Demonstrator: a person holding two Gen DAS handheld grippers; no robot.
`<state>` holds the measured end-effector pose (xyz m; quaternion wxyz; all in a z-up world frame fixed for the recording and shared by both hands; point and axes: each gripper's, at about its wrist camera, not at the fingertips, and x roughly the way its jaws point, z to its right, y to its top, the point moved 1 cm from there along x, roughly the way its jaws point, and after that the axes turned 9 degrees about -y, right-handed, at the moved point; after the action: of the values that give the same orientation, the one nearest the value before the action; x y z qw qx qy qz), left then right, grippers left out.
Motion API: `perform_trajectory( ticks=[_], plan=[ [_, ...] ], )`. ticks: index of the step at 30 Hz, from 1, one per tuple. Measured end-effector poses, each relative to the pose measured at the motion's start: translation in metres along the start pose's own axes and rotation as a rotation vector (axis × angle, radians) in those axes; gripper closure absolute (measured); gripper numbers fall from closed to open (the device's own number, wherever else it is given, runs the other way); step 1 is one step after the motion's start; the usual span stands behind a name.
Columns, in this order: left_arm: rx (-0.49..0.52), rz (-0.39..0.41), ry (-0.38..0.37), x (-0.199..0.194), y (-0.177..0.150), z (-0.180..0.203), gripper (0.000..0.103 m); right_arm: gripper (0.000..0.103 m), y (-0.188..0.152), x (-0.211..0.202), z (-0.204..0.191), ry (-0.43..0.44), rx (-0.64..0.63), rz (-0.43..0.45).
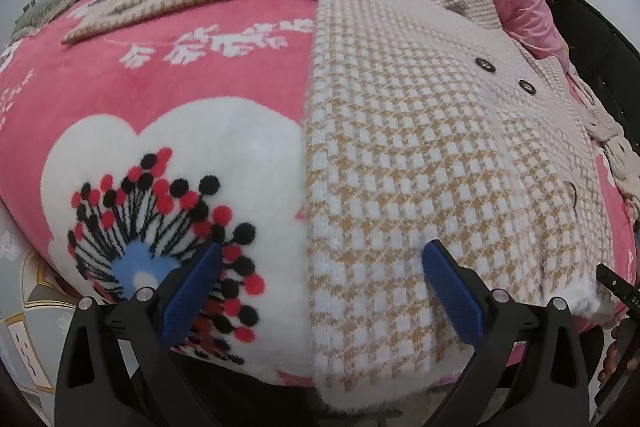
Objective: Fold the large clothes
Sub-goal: 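Lower the left tool to the coat hem and close on it while the right tool grasps the hem too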
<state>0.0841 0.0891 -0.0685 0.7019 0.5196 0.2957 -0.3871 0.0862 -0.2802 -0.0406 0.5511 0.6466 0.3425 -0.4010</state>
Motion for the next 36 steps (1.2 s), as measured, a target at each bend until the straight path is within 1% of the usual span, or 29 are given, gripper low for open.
perform_trajectory(
  ticks=[2, 5, 7, 9, 11, 12, 13, 14, 15, 19, 20, 23, 25, 28, 30, 31, 33, 36],
  plan=[
    [0.035, 0.037, -0.011, -0.007, -0.002, 0.004, 0.005, 0.007, -0.001, -0.004, 0.002, 0.014, -0.018, 0.0],
    [0.087, 0.089, -0.061, -0.018, -0.002, 0.014, 0.005, 0.007, 0.0, -0.013, 0.011, 0.044, -0.002, -0.013],
    [0.1, 0.109, -0.082, -0.021, 0.0, 0.016, 0.005, 0.007, 0.005, -0.026, 0.012, 0.082, -0.003, 0.034],
    [0.097, 0.128, -0.11, -0.02, 0.001, 0.015, 0.005, 0.01, 0.011, -0.033, 0.008, 0.114, -0.015, 0.06],
    [0.081, 0.14, -0.144, -0.019, 0.003, 0.011, 0.013, 0.012, 0.015, -0.034, 0.003, 0.139, -0.02, 0.061],
    [0.07, 0.145, -0.165, -0.017, 0.004, 0.008, 0.015, 0.016, 0.018, -0.032, 0.003, 0.152, -0.017, 0.055],
    [0.062, 0.151, -0.183, -0.015, 0.006, 0.005, 0.019, 0.018, 0.019, -0.029, 0.004, 0.162, -0.005, 0.041],
    [0.058, 0.154, -0.197, -0.014, 0.009, 0.006, 0.026, 0.024, 0.021, -0.024, 0.004, 0.168, 0.007, 0.029],
    [0.05, 0.153, -0.209, -0.01, 0.011, 0.003, 0.028, 0.028, 0.023, -0.019, 0.005, 0.173, 0.024, 0.016],
    [-0.006, 0.143, -0.217, 0.0, 0.019, -0.007, 0.048, 0.036, 0.021, -0.017, 0.015, 0.19, 0.063, -0.002],
    [-0.026, 0.141, -0.227, 0.002, 0.02, -0.011, 0.052, 0.041, 0.019, -0.02, 0.016, 0.192, 0.065, -0.007],
    [-0.072, 0.136, -0.257, 0.003, 0.022, -0.019, 0.062, 0.049, 0.012, -0.026, 0.019, 0.205, 0.069, -0.028],
    [-0.088, 0.127, -0.302, 0.0, 0.02, -0.022, 0.065, 0.054, 0.006, -0.031, 0.022, 0.212, 0.075, -0.04],
    [-0.133, 0.097, -0.369, -0.001, 0.012, -0.029, 0.065, 0.062, -0.001, -0.034, 0.028, 0.227, 0.09, -0.052],
    [-0.158, 0.084, -0.395, 0.0, 0.009, -0.033, 0.065, 0.07, 0.001, -0.03, 0.03, 0.229, 0.105, -0.057],
    [-0.168, 0.076, -0.404, 0.003, 0.008, -0.035, 0.065, 0.072, 0.004, -0.025, 0.032, 0.241, 0.123, -0.061],
    [-0.172, 0.062, -0.404, 0.007, 0.008, -0.035, 0.065, 0.075, 0.007, -0.019, 0.033, 0.254, 0.142, -0.059],
    [-0.152, 0.053, -0.378, 0.008, 0.008, -0.031, 0.065, 0.078, 0.008, -0.016, 0.029, 0.246, 0.146, -0.062]
  ],
)
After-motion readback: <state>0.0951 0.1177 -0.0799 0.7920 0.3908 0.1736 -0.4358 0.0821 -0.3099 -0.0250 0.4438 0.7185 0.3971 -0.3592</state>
